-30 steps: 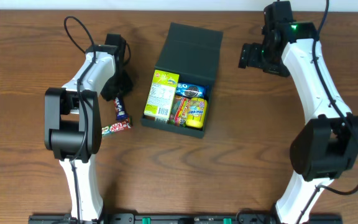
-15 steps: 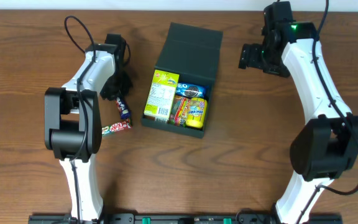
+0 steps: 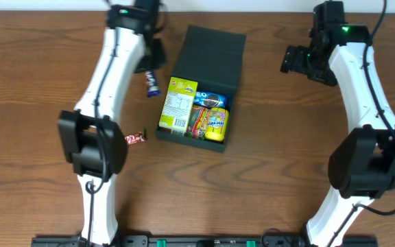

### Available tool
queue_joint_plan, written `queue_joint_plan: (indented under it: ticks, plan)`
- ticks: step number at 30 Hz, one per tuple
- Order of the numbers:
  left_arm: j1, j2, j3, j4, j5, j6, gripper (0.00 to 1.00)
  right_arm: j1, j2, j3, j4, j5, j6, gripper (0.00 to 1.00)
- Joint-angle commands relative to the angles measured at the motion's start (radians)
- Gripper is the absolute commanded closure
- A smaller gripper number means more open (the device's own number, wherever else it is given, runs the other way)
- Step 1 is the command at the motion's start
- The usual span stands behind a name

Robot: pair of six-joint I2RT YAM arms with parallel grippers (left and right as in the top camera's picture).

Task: Pack container
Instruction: 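Carry the Dairy Milk bar into the box and release it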

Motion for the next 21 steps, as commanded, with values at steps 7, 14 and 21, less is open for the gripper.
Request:
queue_joint_plan:
  ticks: [7, 14, 21]
  plan:
    - [-0.283, -0.001, -0.022, -0.015, -0.054, 0.21, 0.76, -0.058, -0.026, 0.018, 0.002, 0.015, -0.044, 0.01]
    - [-0.308, 0.0, -0.125, 0.004, -0.035, 0.133, 0.72, -0.061, -0.026, 0.018, 0.002, 0.015, -0.052, 0.01]
    - [-0.302, -0.001, -0.13, -0.011, -0.039, 0.065, 0.76, -0.061, -0.026, 0.018, 0.002, 0.015, -0.059, 0.01]
